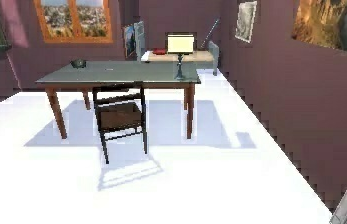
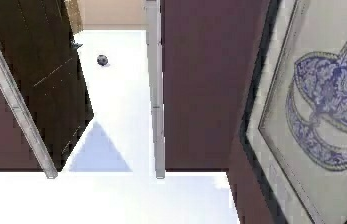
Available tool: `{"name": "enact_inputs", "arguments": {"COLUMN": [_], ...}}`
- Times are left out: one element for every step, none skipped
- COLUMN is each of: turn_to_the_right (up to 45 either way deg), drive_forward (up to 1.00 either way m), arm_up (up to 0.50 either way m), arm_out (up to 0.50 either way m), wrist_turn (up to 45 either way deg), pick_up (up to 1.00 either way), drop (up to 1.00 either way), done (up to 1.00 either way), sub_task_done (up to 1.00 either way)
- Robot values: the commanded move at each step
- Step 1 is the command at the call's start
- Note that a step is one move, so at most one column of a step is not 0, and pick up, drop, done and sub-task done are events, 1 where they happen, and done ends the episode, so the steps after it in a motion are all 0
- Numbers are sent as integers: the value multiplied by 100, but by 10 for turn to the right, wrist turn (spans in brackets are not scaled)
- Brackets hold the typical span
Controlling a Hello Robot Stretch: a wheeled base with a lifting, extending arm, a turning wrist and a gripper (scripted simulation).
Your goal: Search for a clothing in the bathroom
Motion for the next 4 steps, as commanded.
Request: {"name": "enact_inputs", "arguments": {"turn_to_the_right": [-450, -420, 0, -120], "drive_forward": [0, 0, 100, 0], "arm_up": [0, 0, 0, 0], "arm_out": [0, 0, 0, 0], "wrist_turn": [0, 0, 0, 0], "pick_up": [0, 0, 0, 0], "drop": [0, 0, 0, 0], "done": [0, 0, 0, 0], "sub_task_done": [0, 0, 0, 0]}}
